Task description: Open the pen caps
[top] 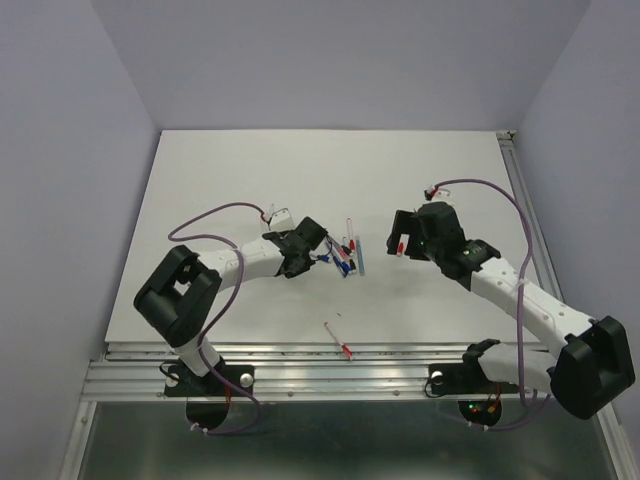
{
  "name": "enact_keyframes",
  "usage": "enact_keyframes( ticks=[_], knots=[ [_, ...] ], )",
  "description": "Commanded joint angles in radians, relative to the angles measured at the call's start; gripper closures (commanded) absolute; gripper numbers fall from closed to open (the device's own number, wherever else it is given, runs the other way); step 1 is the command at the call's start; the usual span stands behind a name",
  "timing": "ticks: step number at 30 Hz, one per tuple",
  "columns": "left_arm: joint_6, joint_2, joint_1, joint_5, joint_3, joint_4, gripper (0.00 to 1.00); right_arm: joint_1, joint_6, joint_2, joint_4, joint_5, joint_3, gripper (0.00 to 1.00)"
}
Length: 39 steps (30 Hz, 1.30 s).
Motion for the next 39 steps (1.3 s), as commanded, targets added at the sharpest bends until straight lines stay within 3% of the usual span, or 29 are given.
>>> enact_keyframes(
  ticks=[1,9,10,12,14,15,18,23,30,33,39],
  knots=[
    [0.014,-0.099,-0.007,-0.028,-0.012,-0.008,1.00,-0.005,-0.033,-0.061,0.103,-0.146,-0.043,0.00],
    [0.046,-0.129,-0.007,-0.013,-0.029,0.008,0.98,0.015,-0.096,-0.069,0.122,-0.392,-0.098,0.00],
    [0.062,-0.148,-0.007,0.004,-0.042,0.028,0.84,0.043,-0.115,-0.072,0.126,-0.399,-0.110,0.00],
    [0.078,-0.174,-0.007,0.031,-0.062,0.070,0.64,0.108,-0.134,-0.073,0.126,-0.392,-0.118,0.00],
    [0.096,-0.218,-0.007,0.054,-0.082,0.097,0.13,0.158,-0.163,-0.063,0.114,-0.375,-0.116,0.00],
    [0.113,-0.232,-0.007,0.062,-0.102,0.105,0.01,0.216,-0.175,-0.054,0.105,-0.376,-0.107,0.00],
    [0.130,-0.286,-0.007,0.071,-0.128,0.114,0.01,0.315,-0.206,-0.018,0.070,-0.344,-0.093,0.00],
    [0.149,-0.384,-0.007,0.068,-0.182,0.117,0.01,0.539,-0.107,0.101,-0.004,-0.245,-0.066,0.00],
    [0.187,-0.488,-0.007,0.086,-0.230,0.151,0.01,0.569,0.012,0.121,0.042,-0.080,-0.044,0.00],
    [0.214,-0.521,-0.007,0.108,-0.248,0.153,0.01,0.567,-0.020,0.112,0.031,-0.138,-0.023,0.00],
    [0.219,-0.582,-0.007,0.096,-0.305,0.154,0.01,0.567,0.088,0.097,-0.128,-0.174,-0.046,0.00]
  ],
)
